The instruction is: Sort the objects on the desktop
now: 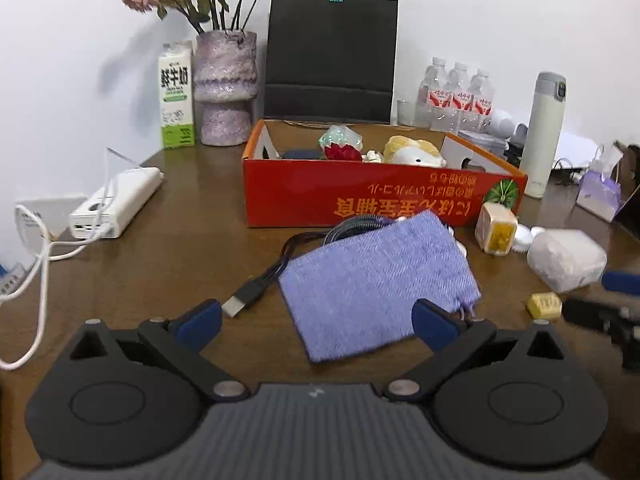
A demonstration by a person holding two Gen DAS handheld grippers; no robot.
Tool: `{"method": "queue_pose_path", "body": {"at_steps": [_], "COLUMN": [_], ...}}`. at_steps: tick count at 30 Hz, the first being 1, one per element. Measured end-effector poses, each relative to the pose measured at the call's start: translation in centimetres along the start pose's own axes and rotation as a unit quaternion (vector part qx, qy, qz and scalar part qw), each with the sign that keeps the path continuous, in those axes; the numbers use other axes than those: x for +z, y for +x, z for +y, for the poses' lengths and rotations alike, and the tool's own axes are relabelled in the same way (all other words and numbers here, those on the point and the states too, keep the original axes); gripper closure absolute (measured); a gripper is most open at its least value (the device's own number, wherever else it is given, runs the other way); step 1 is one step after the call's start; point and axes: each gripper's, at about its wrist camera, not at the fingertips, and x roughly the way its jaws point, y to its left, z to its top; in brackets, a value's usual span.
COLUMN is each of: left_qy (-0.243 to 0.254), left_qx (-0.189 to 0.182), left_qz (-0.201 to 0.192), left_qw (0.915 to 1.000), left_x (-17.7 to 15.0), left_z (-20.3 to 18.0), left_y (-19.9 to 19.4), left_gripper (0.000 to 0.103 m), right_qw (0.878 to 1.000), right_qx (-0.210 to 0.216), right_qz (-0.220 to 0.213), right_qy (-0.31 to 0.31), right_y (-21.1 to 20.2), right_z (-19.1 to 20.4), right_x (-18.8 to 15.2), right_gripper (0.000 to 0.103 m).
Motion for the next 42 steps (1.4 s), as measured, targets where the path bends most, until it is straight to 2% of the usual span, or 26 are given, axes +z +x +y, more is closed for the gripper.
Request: {"method": "queue_pose_path", "body": {"at_steps": [5,7,9,11,14,16,17,19,21,22,24,25,28,30,32,34,35,36,37,38,41,42], "left_qy": [-0.023,-0.032,-0.040,-0.039,-0.032,-0.040,-0.039,-0.035,-0.028,-0.023,-0.009,-0.005,-0.034,-0.042,-0.035,-0.021,-0.016,-0.011,0.002,0.019,0.038,0.035], "left_qx": [-0.003,-0.008,-0.021,-0.025,-0.003,-0.014,-0.019,-0.027,-0.038,-0.038,-0.026,-0.015,-0.043,-0.043,-0.026,-0.032,-0.036,-0.032,-0.028,-0.019,0.003,0.002], "left_qz": [0.012,0.023,0.040,0.052,0.060,0.058,0.058,0.060,0.059,0.057,0.061,0.065,0.062,0.053,0.053,0.072,0.077,0.079,0.089,0.087,0.093,0.095], "left_qw": [0.9997,0.9992,0.9982,0.9976,0.9977,0.9974,0.9974,0.9972,0.9972,0.9974,0.9978,0.9978,0.9966,0.9968,0.9976,0.9967,0.9963,0.9963,0.9956,0.9958,0.9950,0.9949], "left_x": [2.3,2.9,3.3,3.5,3.9,4.3,4.5,4.8,4.9,4.9,4.8,4.8,4.6,4.6,4.9,5.3,5.5,5.6,5.6,5.6,5.8,5.8], "left_z": [1.4,2.0,2.4,2.6,2.7,3.1,3.2,3.1,2.8,2.6,2.2,2.1,3.1,3.5,3.6,3.6,3.5,3.2,2.9,2.4,1.5,1.5], "left_y": [2.2,3.2,4.3,5.4,6.7,7.3,7.5,7.7,7.6,7.5,7.4,7.4,6.3,5.7,6.2,7.5,8.1,8.5,9.2,9.7,10.3,10.3], "left_gripper": [0.001,0.008,0.021,0.023,0.032,0.039,0.044,0.052,0.068,0.072,0.099,0.099,0.100,0.099,0.097,0.095,0.091,0.079,0.072,0.068,0.069,0.077], "right_qw": [1.000,1.000,0.999,0.999,0.999,0.998,0.998,0.997,0.996,0.996,0.996,0.996,0.996,0.996,0.996,0.996,0.996,0.996,0.996,0.996,0.996,0.996], "right_qx": [0.002,0.005,0.009,0.016,0.026,0.018,0.012,0.003,0.000,-0.001,-0.006,-0.007,-0.014,-0.006,-0.007,-0.007,-0.006,-0.005,-0.004,-0.005,-0.008,-0.009], "right_qz": [0.002,0.006,0.014,0.024,0.037,0.046,0.053,0.068,0.086,0.091,0.090,0.090,0.087,0.085,0.084,0.085,0.085,0.085,0.085,0.086,0.087,0.088], "right_qy": [-0.022,-0.028,-0.028,-0.025,-0.024,-0.031,-0.032,-0.028,-0.013,-0.007,-0.001,-0.001,-0.014,-0.020,-0.025,-0.024,-0.023,-0.022,-0.022,-0.022,-0.023,-0.023], "right_y": [0.1,0.2,0.5,0.8,1.6,2.3,2.7,3.4,4.0,4.2,4.3,4.3,4.3,4.2,4.2,4.3,4.3,4.2,4.2,4.2,4.2,4.2], "right_z": [0.3,0.3,0.2,0.1,0.2,0.5,0.6,0.5,0.2,-0.1,-0.3,-0.3,0.1,0.4,0.6,0.6,0.6,0.6,0.5,0.5,0.7,0.7], "right_x": [0.1,0.2,0.4,0.7,0.9,1.0,1.0,1.0,0.9,0.9,0.9,0.9,0.7,0.6,0.6,0.8,0.8,0.7,0.7,0.7,0.8,0.8], "right_gripper": [0.014,0.014,0.015,0.016,0.019,0.024,0.026,0.038,0.047,0.050,0.054,0.055,0.060,0.069,0.069,0.069,0.069,0.069,0.069,0.069,0.069,0.069]}}
